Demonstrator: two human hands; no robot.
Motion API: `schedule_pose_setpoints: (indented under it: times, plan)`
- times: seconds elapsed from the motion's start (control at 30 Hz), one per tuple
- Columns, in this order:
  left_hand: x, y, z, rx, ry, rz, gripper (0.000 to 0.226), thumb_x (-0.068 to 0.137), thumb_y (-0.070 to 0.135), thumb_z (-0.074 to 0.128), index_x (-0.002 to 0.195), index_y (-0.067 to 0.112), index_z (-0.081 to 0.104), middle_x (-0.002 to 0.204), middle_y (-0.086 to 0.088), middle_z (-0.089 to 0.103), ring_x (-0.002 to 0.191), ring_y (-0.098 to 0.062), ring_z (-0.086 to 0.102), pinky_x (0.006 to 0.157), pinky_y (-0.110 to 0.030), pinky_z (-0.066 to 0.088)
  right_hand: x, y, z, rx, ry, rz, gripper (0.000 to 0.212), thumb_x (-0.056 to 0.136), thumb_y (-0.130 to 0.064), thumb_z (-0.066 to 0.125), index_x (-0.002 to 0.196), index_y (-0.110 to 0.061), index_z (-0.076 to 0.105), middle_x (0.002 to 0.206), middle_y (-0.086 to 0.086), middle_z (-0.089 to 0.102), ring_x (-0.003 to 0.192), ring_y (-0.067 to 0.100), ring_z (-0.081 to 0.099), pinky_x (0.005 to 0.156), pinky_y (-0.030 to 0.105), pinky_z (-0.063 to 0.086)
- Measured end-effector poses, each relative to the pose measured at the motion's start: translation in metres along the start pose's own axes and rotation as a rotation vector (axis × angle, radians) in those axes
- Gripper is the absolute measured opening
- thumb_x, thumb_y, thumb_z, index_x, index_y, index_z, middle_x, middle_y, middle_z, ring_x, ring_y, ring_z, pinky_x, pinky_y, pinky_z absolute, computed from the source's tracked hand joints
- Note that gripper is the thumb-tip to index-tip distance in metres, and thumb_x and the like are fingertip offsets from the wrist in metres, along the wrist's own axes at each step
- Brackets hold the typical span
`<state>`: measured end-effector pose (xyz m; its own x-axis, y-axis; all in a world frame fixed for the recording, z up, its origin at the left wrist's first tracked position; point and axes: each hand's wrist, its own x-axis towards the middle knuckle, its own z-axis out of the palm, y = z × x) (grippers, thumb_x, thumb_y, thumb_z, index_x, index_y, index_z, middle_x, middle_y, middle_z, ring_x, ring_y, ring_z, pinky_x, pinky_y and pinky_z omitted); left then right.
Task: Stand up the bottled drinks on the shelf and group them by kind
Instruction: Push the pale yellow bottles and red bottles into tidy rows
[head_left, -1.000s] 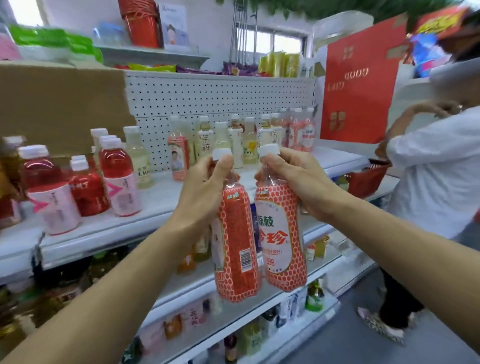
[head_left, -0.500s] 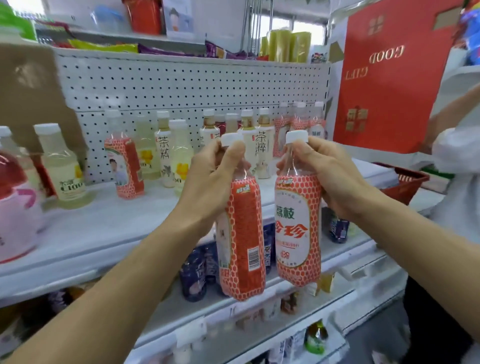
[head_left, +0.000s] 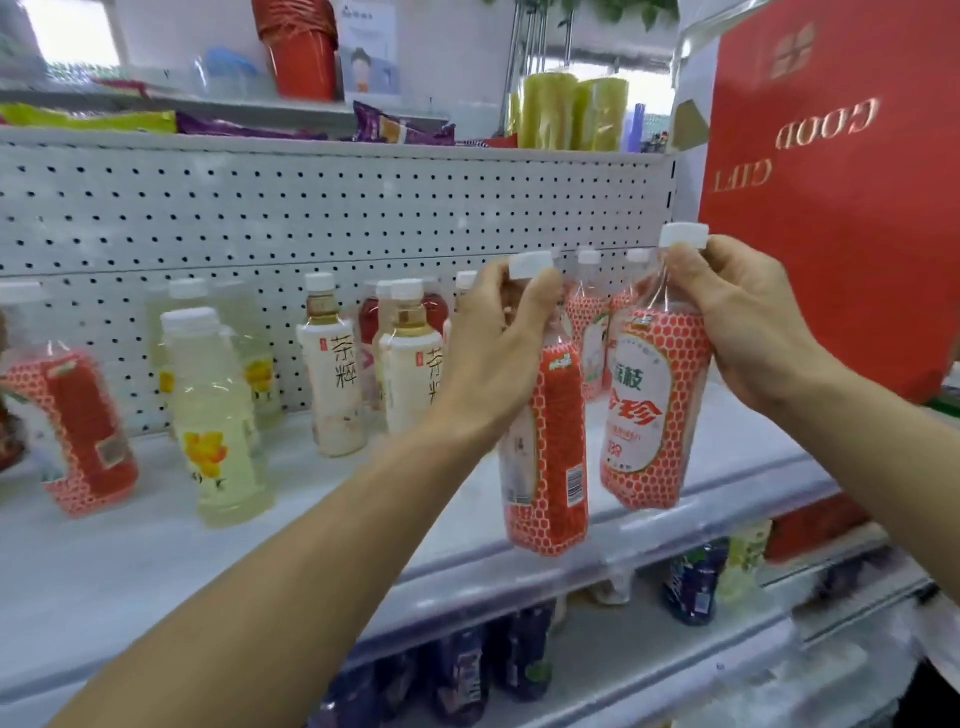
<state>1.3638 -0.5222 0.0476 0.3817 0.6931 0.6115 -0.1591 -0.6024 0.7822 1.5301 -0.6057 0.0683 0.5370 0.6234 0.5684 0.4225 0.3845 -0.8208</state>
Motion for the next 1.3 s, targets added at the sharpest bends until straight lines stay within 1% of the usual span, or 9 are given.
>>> schedule_pose_setpoints:
  times: [0.2, 0.37, 0.63, 0.8, 0.87, 0.97, 1.03, 1.13, 1.3]
  plan:
    - [0.049, -0.045, 0.080, 0.018, 0.067, -0.064, 0.021, 0.100, 0.042, 0.052, 0.102, 0.021, 0.052, 0.092, -0.004, 0.064, 0.082, -0.019, 0.062, 0.072, -0.027, 0.050, 0.072, 0.063, -0.047, -0.091, -0.040, 0.012, 0.012, 0.100, -0.028, 0.054, 0.097, -0.018, 0.060, 0.098, 0.012, 0.072, 0.094, 0.034, 0.069, 0.089, 0.056, 0.055]
    - [0.093, -0.073, 0.140, 0.087, 0.076, -0.068, 0.014, 0.101, 0.038, 0.053, 0.107, 0.025, 0.050, 0.087, 0.011, 0.057, 0.076, -0.001, 0.052, 0.067, -0.013, 0.040, 0.120, 0.117, -0.064, -0.148, -0.063, 0.012, 0.009, 0.099, -0.032, 0.056, 0.094, -0.026, 0.059, 0.095, 0.003, 0.071, 0.094, 0.024, 0.068, 0.091, 0.054, 0.053]
    - [0.126, -0.088, 0.176, 0.189, 0.093, -0.095, 0.018, 0.101, 0.032, 0.055, 0.110, 0.019, 0.047, 0.087, 0.003, 0.056, 0.074, -0.005, 0.052, 0.070, -0.022, 0.046, 0.153, 0.154, -0.063, -0.131, -0.092, 0.003, 0.024, 0.096, -0.031, 0.062, 0.115, -0.019, 0.056, 0.107, -0.002, 0.068, 0.103, 0.016, 0.065, 0.089, 0.033, 0.053]
    - [0.106, -0.081, 0.166, 0.296, 0.026, -0.126, 0.043, 0.100, 0.027, 0.056, 0.139, 0.022, 0.038, 0.129, -0.003, 0.057, 0.118, -0.016, 0.056, 0.104, -0.040, 0.048, 0.147, 0.160, -0.060, -0.167, -0.065, -0.015, 0.044, 0.090, -0.025, 0.071, 0.127, -0.019, 0.047, 0.116, -0.002, 0.061, 0.109, 0.015, 0.058, 0.101, 0.038, 0.048]
    - [0.080, -0.076, 0.152, 0.392, 0.026, -0.067, 0.059, 0.099, 0.029, 0.058, 0.150, 0.024, 0.028, 0.146, 0.004, 0.044, 0.135, -0.007, 0.040, 0.112, -0.027, 0.033, 0.136, 0.157, -0.061, -0.170, 0.029, -0.123, 0.051, 0.092, -0.022, 0.067, 0.136, -0.014, 0.041, 0.132, 0.005, 0.050, 0.122, 0.017, 0.049, 0.109, 0.030, 0.038]
    - [0.030, -0.062, 0.120, 0.603, 0.171, 0.161, 0.058, 0.096, 0.026, 0.061, 0.148, 0.020, 0.034, 0.143, 0.008, 0.042, 0.130, 0.004, 0.034, 0.107, -0.006, 0.023, 0.111, 0.138, -0.053, -0.131, 0.146, -0.428, 0.049, 0.092, -0.015, 0.062, 0.136, -0.010, 0.040, 0.136, 0.011, 0.043, 0.130, 0.025, 0.042, 0.111, 0.024, 0.031]
    - [0.007, -0.067, 0.091, 0.746, 0.278, 0.339, 0.056, 0.092, 0.022, 0.062, 0.143, 0.015, 0.039, 0.142, 0.004, 0.042, 0.135, -0.006, 0.036, 0.115, -0.018, 0.025, 0.094, 0.125, -0.038, -0.084, 0.091, -0.590, 0.048, 0.091, -0.012, 0.062, 0.133, -0.014, 0.039, 0.132, 0.007, 0.043, 0.127, 0.030, 0.045, 0.111, 0.034, 0.036]
    - [-0.014, -0.081, 0.044, 0.873, 0.419, 0.371, 0.065, 0.086, 0.024, 0.066, 0.143, 0.013, 0.037, 0.146, -0.002, 0.036, 0.142, -0.013, 0.029, 0.119, -0.029, 0.022, 0.071, 0.116, -0.001, -0.019, -0.127, -0.558, 0.047, 0.091, -0.016, 0.062, 0.133, -0.016, 0.041, 0.132, -0.003, 0.045, 0.123, 0.016, 0.050, 0.106, 0.033, 0.043]
    - [-0.017, -0.100, -0.010, 0.593, 0.566, -0.116, 0.095, 0.078, 0.032, 0.082, 0.149, 0.030, 0.019, 0.146, 0.016, 0.025, 0.140, -0.003, 0.025, 0.116, -0.023, 0.023, 0.056, 0.126, 0.072, -0.055, -0.525, -0.091, 0.069, 0.088, -0.030, 0.072, 0.144, -0.030, 0.031, 0.137, -0.011, 0.044, 0.125, 0.006, 0.047, 0.107, 0.034, 0.042]
